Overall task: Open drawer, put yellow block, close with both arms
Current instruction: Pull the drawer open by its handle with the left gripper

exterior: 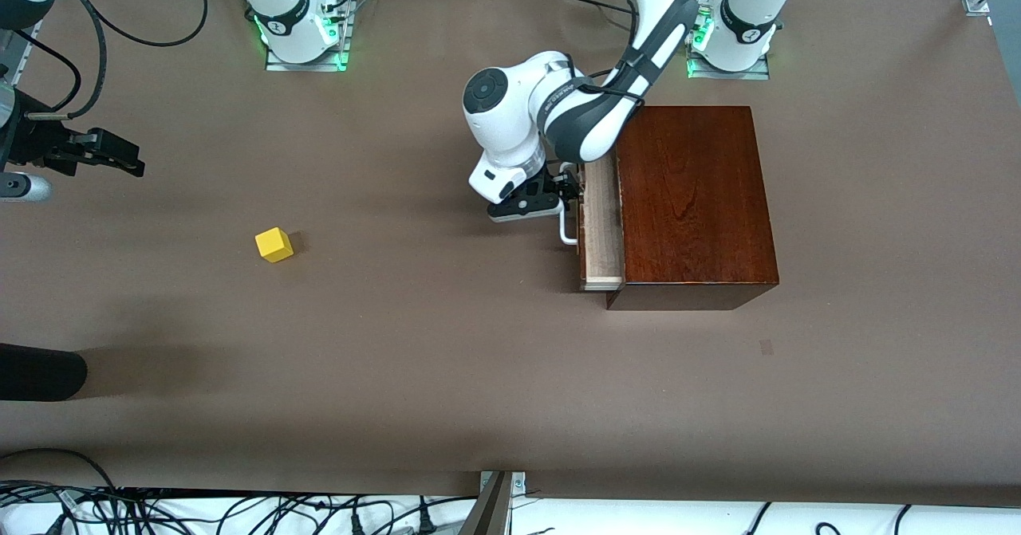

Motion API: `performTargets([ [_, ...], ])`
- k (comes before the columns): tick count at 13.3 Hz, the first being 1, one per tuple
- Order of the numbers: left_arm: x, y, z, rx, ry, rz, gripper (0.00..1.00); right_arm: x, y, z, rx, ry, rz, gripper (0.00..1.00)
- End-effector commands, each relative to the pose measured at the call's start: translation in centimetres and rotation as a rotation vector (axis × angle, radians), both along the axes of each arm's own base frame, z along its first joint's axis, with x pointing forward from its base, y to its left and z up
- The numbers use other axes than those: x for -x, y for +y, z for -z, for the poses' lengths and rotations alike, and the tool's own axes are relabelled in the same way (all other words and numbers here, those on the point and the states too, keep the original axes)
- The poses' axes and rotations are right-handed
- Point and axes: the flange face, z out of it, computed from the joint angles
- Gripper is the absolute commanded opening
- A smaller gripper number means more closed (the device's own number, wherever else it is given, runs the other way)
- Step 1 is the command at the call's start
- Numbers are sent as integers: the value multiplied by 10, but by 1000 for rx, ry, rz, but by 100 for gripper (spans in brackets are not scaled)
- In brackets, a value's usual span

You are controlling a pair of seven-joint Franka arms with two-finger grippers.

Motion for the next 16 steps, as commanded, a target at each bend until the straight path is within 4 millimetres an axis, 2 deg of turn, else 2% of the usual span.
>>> performTargets([
  [1,14,-58,11,113,3,-19,100,-2,2,-4,14,-10,9,100],
  [3,17,-73,11,139,5,-24,100,-2,2,-4,14,-12,8,100],
  [8,11,-91,5,194,-2,-42,100,-2,1,-4,16,-12,8,100],
  [13,8,-103,-4,276,-1,-60,100,-2,1,-4,16,-12,8,100],
  [16,9,-105,-1,288,-7,-55,100,-1,1,-5,15,-12,8,100],
])
